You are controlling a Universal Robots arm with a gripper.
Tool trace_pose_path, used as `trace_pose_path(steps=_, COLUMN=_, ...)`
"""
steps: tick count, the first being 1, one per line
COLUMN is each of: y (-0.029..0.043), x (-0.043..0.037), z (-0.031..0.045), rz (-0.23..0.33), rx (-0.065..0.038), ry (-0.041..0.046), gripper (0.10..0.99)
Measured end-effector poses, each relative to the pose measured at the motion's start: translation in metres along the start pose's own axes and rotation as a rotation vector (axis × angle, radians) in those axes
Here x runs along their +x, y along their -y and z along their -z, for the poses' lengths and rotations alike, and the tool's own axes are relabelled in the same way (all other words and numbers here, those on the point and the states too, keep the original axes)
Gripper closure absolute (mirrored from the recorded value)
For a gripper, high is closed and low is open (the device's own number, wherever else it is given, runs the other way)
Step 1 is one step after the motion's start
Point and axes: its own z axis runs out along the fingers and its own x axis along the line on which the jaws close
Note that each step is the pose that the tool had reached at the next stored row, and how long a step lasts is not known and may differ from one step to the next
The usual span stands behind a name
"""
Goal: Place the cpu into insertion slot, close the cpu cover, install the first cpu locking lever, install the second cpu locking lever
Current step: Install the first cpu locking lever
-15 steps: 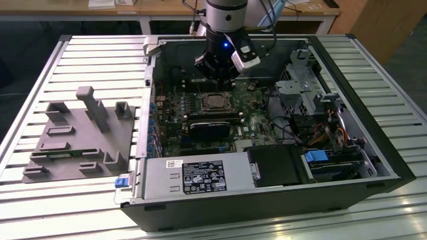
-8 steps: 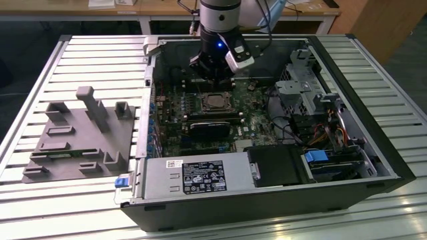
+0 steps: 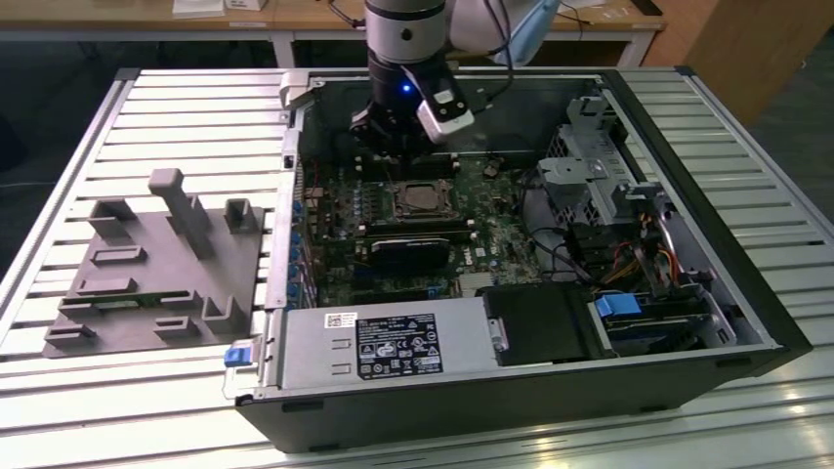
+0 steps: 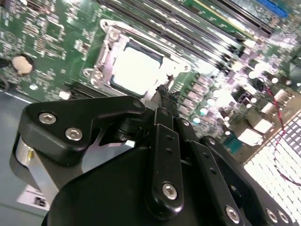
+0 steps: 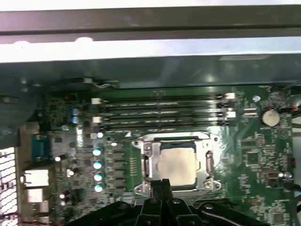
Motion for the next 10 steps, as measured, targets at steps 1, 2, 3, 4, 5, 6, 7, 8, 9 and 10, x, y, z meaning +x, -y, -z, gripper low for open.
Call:
trace_pose_path(steps=1, y=0.0002, x=0.0026, z=0.0001, rz=0.0, rx=0.0, ry=0.0012, gripper=0.984)
trace_pose_path(steps=2, y=0.0003, x=0.0051, z=0.0002, rz=0.0, rx=0.0, ry=0.0021, gripper=0.984)
trace_pose_path(steps=3, y=0.0005, x=0.0074, z=0.0003, rz=0.0, rx=0.0, ry=0.003, gripper=0.984)
trace_pose_path(steps=4, y=0.0006, x=0.0095, z=0.0003, rz=0.0, rx=0.0, ry=0.0039, gripper=0.984)
trace_pose_path(steps=5, y=0.0007, x=0.0113, z=0.0004, rz=0.0, rx=0.0, ry=0.0045, gripper=0.984)
trace_pose_path(steps=6, y=0.0008, x=0.0127, z=0.0005, rz=0.0, rx=0.0, ry=0.005, gripper=0.984)
trace_pose_path(steps=7, y=0.0009, x=0.0142, z=0.0005, rz=0.0, rx=-0.001, ry=0.0057, gripper=0.984)
trace_pose_path(steps=8, y=0.001, x=0.0157, z=0.0006, rz=0.0, rx=-0.001, ry=0.0063, gripper=0.984)
trace_pose_path(steps=9, y=0.0011, x=0.0172, z=0.0006, rz=0.0, rx=-0.001, ry=0.0071, gripper=0.984)
trace_pose_path(steps=10, y=0.0012, x=0.0188, z=0.0007, rz=0.0, rx=-0.003, ry=0.0079, gripper=0.984)
